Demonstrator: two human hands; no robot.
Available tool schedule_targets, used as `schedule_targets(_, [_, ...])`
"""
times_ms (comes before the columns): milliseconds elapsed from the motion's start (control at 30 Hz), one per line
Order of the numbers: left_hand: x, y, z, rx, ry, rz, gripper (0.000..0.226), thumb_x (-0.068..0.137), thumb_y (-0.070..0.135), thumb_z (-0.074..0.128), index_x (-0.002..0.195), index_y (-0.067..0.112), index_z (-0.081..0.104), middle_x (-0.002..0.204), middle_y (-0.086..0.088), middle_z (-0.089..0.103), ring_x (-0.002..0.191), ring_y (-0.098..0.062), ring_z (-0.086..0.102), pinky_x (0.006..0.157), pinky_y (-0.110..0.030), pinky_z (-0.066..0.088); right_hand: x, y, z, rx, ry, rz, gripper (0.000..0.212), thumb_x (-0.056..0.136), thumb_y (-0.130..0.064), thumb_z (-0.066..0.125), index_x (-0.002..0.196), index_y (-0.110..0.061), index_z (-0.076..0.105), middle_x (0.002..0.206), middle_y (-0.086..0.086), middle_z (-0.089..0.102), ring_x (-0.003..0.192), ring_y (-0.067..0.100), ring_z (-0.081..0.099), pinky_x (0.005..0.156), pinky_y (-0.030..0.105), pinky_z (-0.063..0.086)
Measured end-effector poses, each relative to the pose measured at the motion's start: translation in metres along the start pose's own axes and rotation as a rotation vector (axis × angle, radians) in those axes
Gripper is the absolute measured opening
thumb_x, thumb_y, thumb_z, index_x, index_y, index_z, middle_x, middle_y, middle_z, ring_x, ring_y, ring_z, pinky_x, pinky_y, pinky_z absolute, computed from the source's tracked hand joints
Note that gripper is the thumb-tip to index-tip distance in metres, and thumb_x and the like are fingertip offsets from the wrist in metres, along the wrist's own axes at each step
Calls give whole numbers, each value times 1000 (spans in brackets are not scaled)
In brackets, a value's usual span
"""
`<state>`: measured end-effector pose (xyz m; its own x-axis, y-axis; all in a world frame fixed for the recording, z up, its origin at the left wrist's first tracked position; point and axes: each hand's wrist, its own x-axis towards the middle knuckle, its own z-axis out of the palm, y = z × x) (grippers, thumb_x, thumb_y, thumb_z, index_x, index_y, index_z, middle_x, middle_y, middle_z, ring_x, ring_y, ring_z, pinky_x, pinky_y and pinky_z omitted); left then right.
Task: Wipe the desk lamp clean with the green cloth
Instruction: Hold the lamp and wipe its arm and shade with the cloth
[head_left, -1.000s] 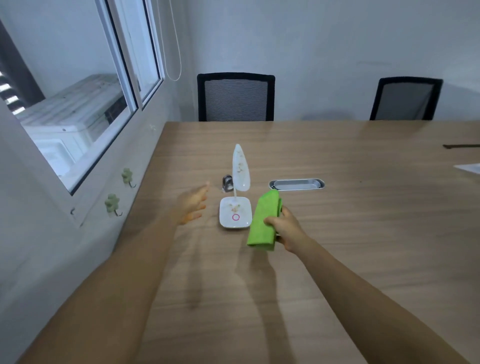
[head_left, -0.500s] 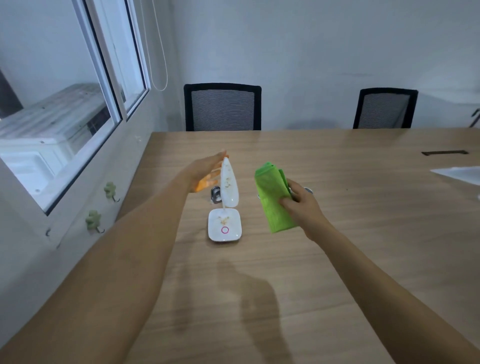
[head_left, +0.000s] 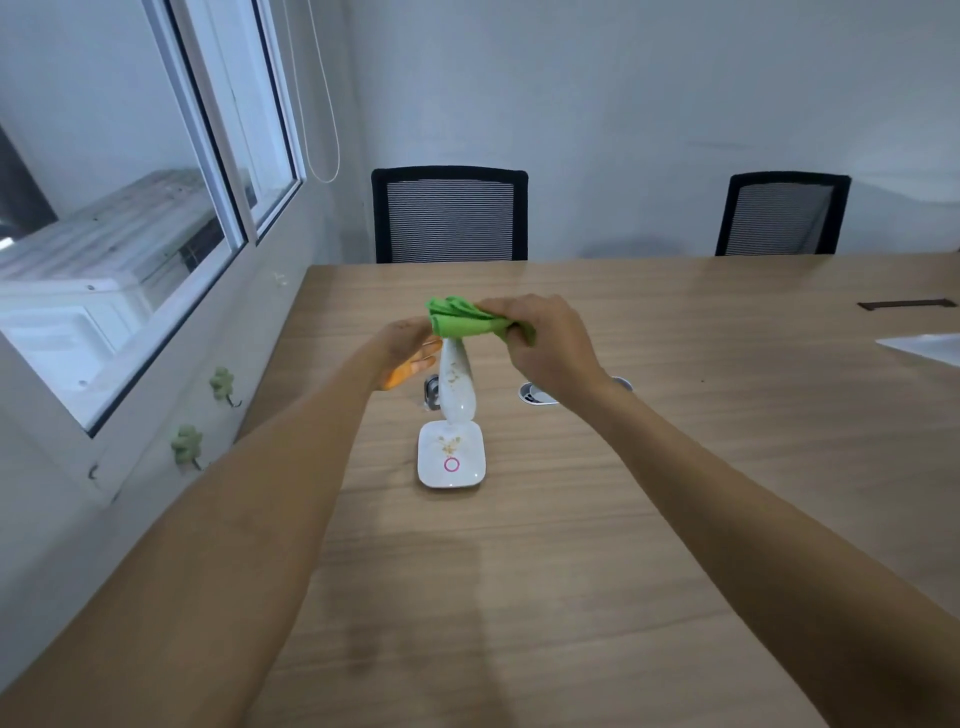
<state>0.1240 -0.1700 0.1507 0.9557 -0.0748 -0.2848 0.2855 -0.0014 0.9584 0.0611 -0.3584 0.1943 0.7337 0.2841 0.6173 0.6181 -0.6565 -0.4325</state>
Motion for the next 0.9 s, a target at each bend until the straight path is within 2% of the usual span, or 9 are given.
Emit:
schedule_targets(33, [1, 0, 0, -11, 13, 0, 13, 94, 19, 49, 103, 17, 59, 113, -3, 61, 107, -16, 56, 107, -33, 42, 0, 1, 2, -31, -28, -37, 46, 72, 11, 51, 105, -13, 73, 102, 8, 77, 93, 28, 70, 86, 38, 55])
schedule_targets(100, [1, 1, -1, -12, 2, 10, 20, 94, 19, 49, 110, 15, 60, 111, -3, 62, 99, -14, 59, 102, -32, 43, -4, 2, 5, -75, -57, -99, 47, 69, 8, 46, 100, -14, 75, 100, 7, 77, 91, 29, 70, 82, 43, 55])
schedule_targets(200, [0, 4, -3, 65, -80, 19, 47, 88, 39, 57, 128, 13, 57, 129, 0, 59, 118, -17, 55, 108, -35, 39, -23, 3, 0, -102, -76, -177, 46, 73, -3, 40, 98, -17, 76, 100, 5, 76, 85, 31, 68, 77, 39, 50])
schedule_targets(333, [-2, 5, -4, 94, -70, 32, 53, 84, 45, 61, 127, 15, 58, 127, 2, 58, 118, -14, 54, 109, -33, 39, -65, 3, -15, -129, -43, -307, 40, 77, -4, 46, 98, -21, 75, 104, 0, 74, 84, 27, 60, 76, 40, 51])
schedule_targets(500, [-4, 5, -3, 33, -70, 24, 51, 82, 45, 64, 124, 15, 60, 112, 3, 65, 103, -8, 60, 102, -29, 44, -86, -3, -31, -95, 113, -374, 42, 78, 8, 49, 99, -18, 74, 110, 5, 71, 88, 27, 57, 81, 35, 49])
schedule_targets(600, [-6, 6, -6, 58, -98, 38, 65, 73, 47, 71, 127, 13, 58, 125, -3, 65, 117, -17, 59, 108, -38, 42, -63, -4, -27, -99, 236, -290, 42, 79, 6, 47, 101, -16, 75, 111, 6, 71, 91, 24, 54, 85, 32, 46])
schedule_targets(733, [-6, 6, -2, 42, -62, 26, 42, 84, 28, 62, 123, 13, 58, 131, -3, 61, 119, -16, 56, 103, -33, 44, -28, 4, -1, -109, 200, -117, 44, 77, -2, 41, 101, -18, 75, 108, 7, 73, 91, 24, 59, 84, 32, 45])
schedule_targets(800, [-6, 6, 0, 24, -62, 15, 26, 87, 32, 60, 110, 19, 63, 120, -3, 63, 117, -20, 56, 102, -35, 44, -26, 4, 13, -101, 97, -95, 46, 75, -6, 38, 100, -18, 75, 106, 7, 74, 86, 32, 62, 82, 30, 42])
schedule_targets(900, [-8, 8, 2, 93, -88, 6, 32, 88, 44, 55, 107, 20, 65, 117, -2, 60, 113, -21, 55, 105, -38, 41, -45, -3, 19, -101, 8, -139, 46, 75, -6, 38, 100, -19, 75, 107, 5, 73, 85, 33, 62, 80, 35, 46])
